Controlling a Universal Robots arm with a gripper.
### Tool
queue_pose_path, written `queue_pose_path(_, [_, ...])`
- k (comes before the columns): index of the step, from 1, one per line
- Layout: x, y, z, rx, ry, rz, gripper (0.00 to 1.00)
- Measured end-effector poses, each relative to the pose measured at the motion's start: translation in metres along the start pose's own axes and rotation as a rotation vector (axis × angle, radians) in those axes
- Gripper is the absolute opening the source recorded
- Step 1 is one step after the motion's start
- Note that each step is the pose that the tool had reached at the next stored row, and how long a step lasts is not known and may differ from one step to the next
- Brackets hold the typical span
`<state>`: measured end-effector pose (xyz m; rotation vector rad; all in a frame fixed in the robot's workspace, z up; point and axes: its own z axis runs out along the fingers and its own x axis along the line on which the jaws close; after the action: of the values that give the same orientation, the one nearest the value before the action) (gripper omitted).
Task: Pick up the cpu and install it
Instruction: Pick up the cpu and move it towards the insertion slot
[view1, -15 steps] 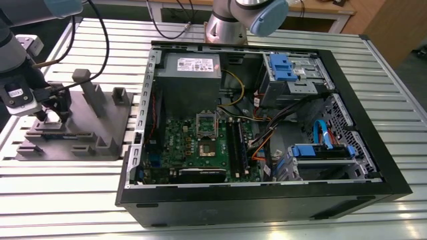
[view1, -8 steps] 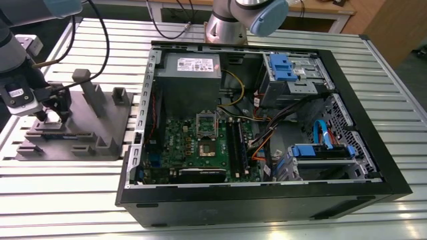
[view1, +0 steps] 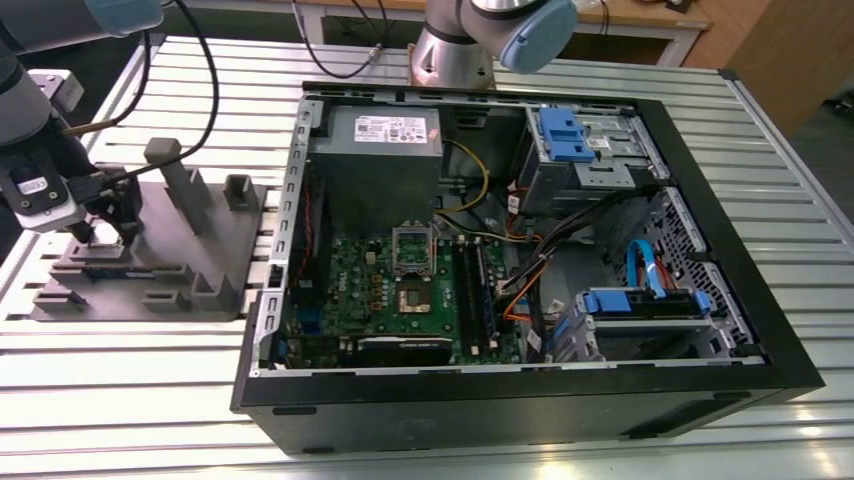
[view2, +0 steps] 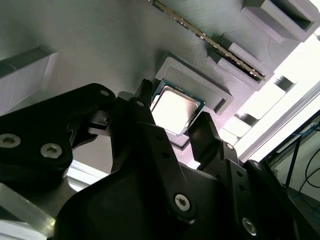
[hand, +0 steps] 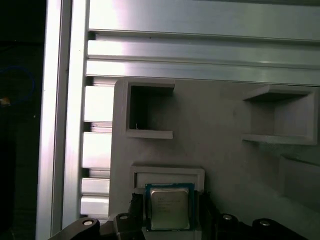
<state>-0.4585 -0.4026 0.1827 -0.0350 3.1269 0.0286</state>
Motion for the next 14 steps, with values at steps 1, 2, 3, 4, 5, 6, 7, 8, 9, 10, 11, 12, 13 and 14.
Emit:
queue_pose_path(1, [0.0, 0.0, 0.0, 0.0, 0.0, 0.0, 0.55])
queue_pose_path(2, [0.0, -0.0001, 0.0, 0.0001, 0.0002, 0.0, 0.55])
queue_pose_path(3, [0.0, -0.0001, 0.0, 0.0001, 0.0001, 0.0, 0.48])
queue_pose_path(4, [0.0, -0.0001, 0.0, 0.0, 0.0, 0.0, 0.48])
queue_pose_path(5, [0.0, -0.0001, 0.0, 0.0, 0.0001, 0.0, 0.48])
queue_pose_path(6, [0.0, -0.0001, 0.0, 0.0, 0.0001, 0.0, 0.47])
queue_pose_path(7, [0.0, -0.0001, -0.0001, -0.0001, -0.0001, 0.0, 0.47])
queue_pose_path(8, [0.0, -0.0001, -0.0005, -0.0002, -0.0002, 0.0, 0.47])
queue_pose_path(9, [0.0, -0.0001, -0.0014, -0.0002, 0.0, 0.0, 0.47])
queue_pose_path(10, [0.0, -0.0001, -0.0026, -0.0001, 0.0001, 0.0, 0.47])
queue_pose_path(11, [-0.0001, 0.0, -0.0039, -0.0002, 0.0, 0.0, 0.47])
queue_pose_path(12, [-0.0001, 0.0, -0.0053, -0.0002, 0.0, 0.0, 0.47])
queue_pose_path(13, [-0.0001, 0.0, -0.0071, -0.0002, 0.0, 0.0, 0.47])
queue_pose_path(14, [-0.0001, 0.0001, -0.0092, -0.0001, 0.0001, 0.0, 0.47])
